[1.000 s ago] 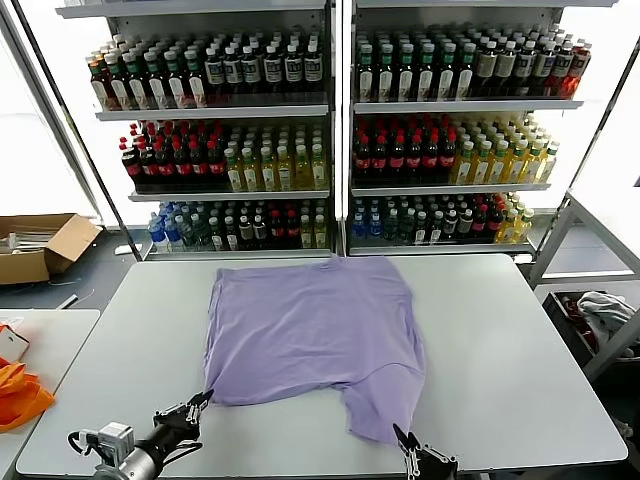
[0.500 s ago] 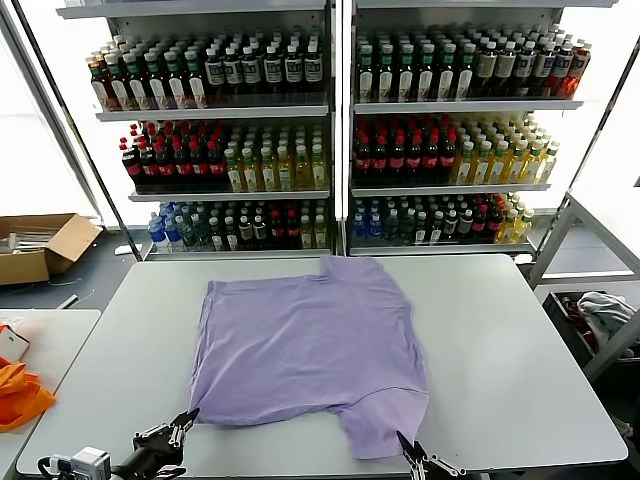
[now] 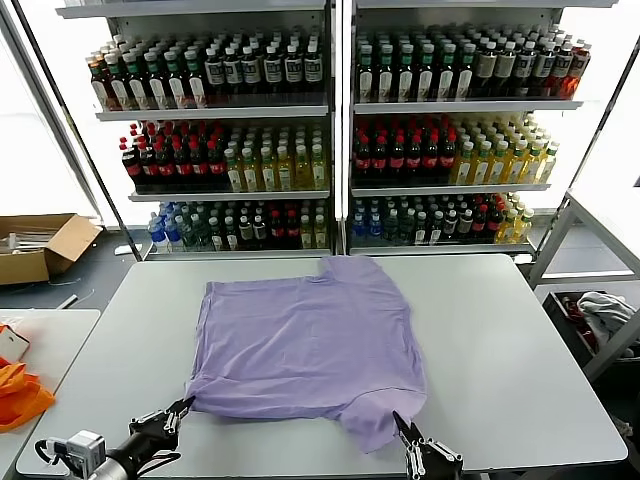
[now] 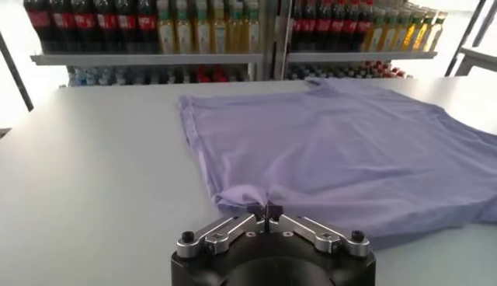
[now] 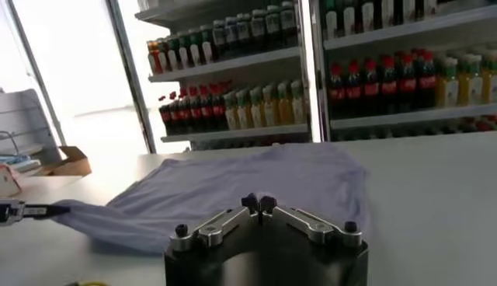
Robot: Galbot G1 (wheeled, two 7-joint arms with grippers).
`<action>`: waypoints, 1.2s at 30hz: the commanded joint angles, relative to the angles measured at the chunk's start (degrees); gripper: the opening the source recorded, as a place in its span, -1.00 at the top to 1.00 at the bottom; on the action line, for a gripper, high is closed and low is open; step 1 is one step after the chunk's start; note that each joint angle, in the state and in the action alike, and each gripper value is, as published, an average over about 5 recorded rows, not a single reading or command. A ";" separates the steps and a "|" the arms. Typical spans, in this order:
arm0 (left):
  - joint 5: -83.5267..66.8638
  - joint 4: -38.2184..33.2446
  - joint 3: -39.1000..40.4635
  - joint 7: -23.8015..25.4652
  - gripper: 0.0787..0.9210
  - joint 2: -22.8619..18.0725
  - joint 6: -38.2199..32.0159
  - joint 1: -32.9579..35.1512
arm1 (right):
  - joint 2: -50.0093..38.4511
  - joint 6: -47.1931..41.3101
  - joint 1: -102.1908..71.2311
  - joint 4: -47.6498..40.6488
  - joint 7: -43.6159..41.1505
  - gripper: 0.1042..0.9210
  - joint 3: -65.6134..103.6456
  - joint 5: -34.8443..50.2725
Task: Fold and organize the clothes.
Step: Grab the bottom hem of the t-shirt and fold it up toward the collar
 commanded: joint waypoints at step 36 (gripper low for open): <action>-3.85 28.44 12.29 1.10 0.98 8.96 0.59 -32.88 | -1.37 -11.23 50.56 -36.51 3.98 0.89 -13.93 3.63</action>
